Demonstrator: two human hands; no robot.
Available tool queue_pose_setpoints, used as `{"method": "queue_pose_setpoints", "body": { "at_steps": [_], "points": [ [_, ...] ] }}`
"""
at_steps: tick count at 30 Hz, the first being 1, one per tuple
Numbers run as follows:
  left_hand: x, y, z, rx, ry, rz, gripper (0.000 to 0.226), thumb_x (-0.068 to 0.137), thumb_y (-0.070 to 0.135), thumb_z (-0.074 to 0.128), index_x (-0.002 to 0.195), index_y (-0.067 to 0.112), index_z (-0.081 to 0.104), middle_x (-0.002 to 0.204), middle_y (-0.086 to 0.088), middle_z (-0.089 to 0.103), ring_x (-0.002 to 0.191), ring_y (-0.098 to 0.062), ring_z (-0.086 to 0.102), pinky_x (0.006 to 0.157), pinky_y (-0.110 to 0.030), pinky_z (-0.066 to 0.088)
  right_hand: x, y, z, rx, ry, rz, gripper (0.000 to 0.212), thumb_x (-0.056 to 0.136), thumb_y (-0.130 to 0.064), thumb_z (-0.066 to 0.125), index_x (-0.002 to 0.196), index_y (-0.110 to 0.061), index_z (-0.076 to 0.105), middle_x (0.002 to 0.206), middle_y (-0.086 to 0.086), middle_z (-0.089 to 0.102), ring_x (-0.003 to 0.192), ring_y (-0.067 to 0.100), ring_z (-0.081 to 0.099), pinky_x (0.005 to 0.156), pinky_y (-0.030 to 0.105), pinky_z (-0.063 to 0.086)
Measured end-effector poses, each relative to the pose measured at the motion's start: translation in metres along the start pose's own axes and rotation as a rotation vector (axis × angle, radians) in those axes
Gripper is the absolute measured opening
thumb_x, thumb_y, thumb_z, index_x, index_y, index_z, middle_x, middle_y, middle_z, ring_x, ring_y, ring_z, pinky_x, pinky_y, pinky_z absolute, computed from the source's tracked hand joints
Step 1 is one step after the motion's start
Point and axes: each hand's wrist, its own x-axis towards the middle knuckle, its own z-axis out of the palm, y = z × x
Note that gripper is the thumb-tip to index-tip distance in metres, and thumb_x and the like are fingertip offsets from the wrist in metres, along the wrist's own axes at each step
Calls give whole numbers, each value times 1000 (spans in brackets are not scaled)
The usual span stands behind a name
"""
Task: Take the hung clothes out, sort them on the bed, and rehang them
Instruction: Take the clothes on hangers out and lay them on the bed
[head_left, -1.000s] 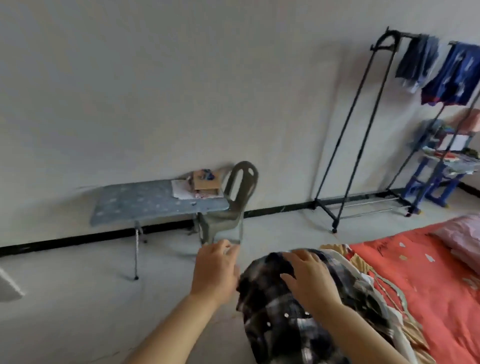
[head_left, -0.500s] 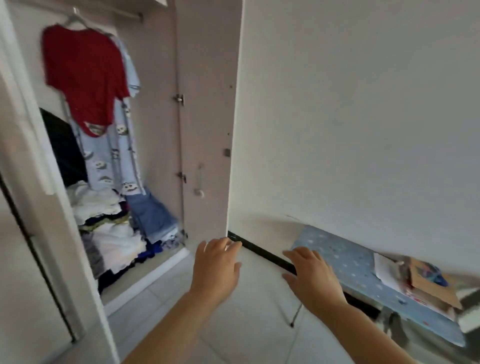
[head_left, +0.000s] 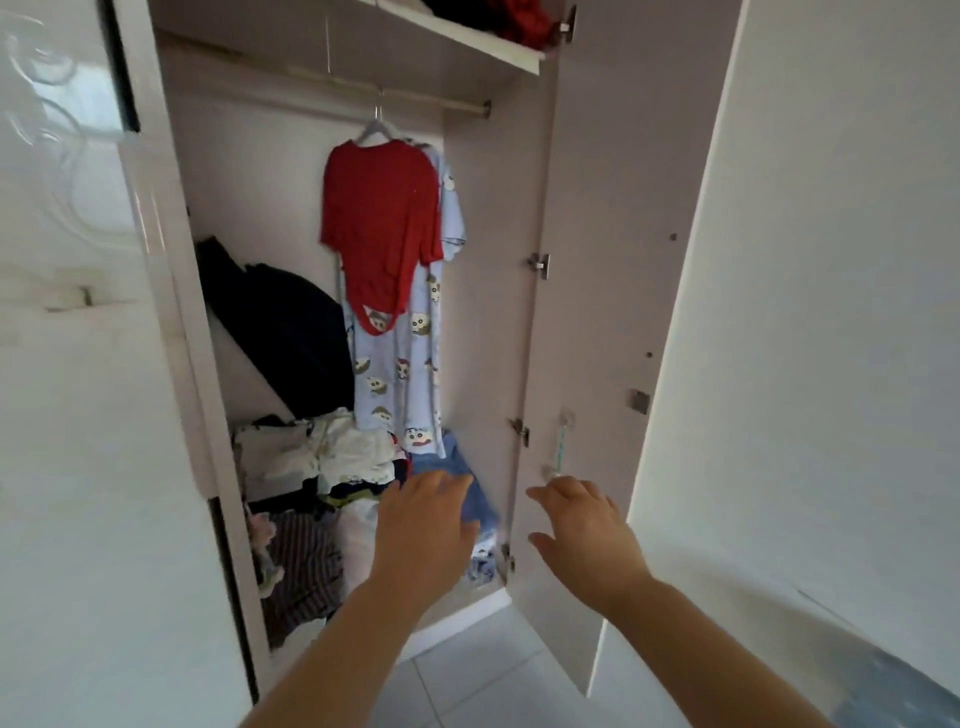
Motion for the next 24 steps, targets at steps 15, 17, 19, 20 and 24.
{"method": "queue_pose_setpoints", "body": {
  "at_steps": [15, 17, 19, 20, 24],
  "points": [
    [262, -116, 68, 19, 114, -141, 51, 94, 39, 44, 141, 25, 33, 130, 2, 49, 118, -17, 45, 101, -30, 32, 310, 19, 31, -9, 58, -178, 52, 95, -34, 48, 144, -27, 31, 142, -3, 36, 128, 18, 37, 107, 27, 27],
    [298, -131, 69, 26, 140, -145, 52, 93, 40, 46, 141, 25, 33, 127, 2, 52, 116, -17, 47, 98, -30, 34, 349, 22, 29, -2, 96, -193, 53, 94, -36, 49, 143, -27, 32, 142, -3, 36, 127, 17, 38, 107, 26, 28],
    [331, -145, 71, 18, 168, -154, 52, 92, 39, 48, 140, 26, 35, 126, 1, 53, 115, -18, 48, 100, -32, 35, 387, 24, 31, -6, 117, -214, 53, 94, -36, 49, 143, -27, 32, 142, -3, 36, 127, 16, 37, 106, 26, 29],
    [346, -152, 71, 19, 184, -158, 52, 92, 38, 48, 140, 26, 35, 127, 1, 52, 115, -19, 49, 101, -34, 35, 406, 25, 31, -9, 125, -229, 53, 94, -36, 49, 144, -27, 31, 142, -3, 36, 127, 16, 38, 105, 26, 30],
    [409, -183, 70, 65, 244, -143, 45, 91, 35, 49, 134, 25, 42, 124, 2, 53, 112, -18, 50, 98, -33, 36, 488, 23, 31, -31, 165, -316, 53, 94, -33, 49, 144, -24, 32, 140, -1, 36, 126, 19, 39, 102, 25, 31]
  ]
}}
